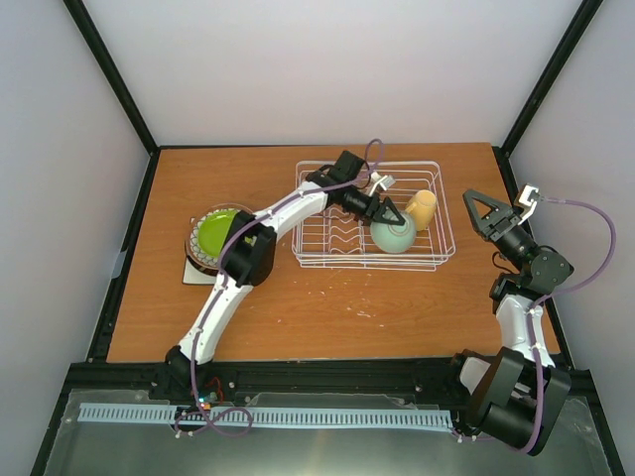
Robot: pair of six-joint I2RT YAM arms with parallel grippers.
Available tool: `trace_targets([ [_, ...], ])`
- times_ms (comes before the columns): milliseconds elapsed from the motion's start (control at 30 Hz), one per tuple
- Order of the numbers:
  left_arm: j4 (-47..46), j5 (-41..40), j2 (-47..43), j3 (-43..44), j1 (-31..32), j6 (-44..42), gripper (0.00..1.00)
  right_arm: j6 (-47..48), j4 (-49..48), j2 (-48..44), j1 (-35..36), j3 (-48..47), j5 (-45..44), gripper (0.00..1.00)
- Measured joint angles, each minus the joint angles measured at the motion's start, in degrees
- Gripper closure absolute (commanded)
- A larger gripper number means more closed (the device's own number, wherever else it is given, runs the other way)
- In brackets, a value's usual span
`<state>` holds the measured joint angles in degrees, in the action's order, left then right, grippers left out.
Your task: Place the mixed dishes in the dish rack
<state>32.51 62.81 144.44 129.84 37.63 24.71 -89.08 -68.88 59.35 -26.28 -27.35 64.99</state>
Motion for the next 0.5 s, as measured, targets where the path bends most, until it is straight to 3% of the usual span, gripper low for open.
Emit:
trace_targets([
  [367,8.07,-7.30,2.84,0.96,2.84,-7.28,0.99,-1.05,-1.64,1.11,-0.04,0.00,0.02,0.58],
  [500,9.22,-8.61,2.86,1.01,3.50,-8.46,0.87,-1.36,-1.86,1.18,-0.04,0.00,0.04,0.58],
])
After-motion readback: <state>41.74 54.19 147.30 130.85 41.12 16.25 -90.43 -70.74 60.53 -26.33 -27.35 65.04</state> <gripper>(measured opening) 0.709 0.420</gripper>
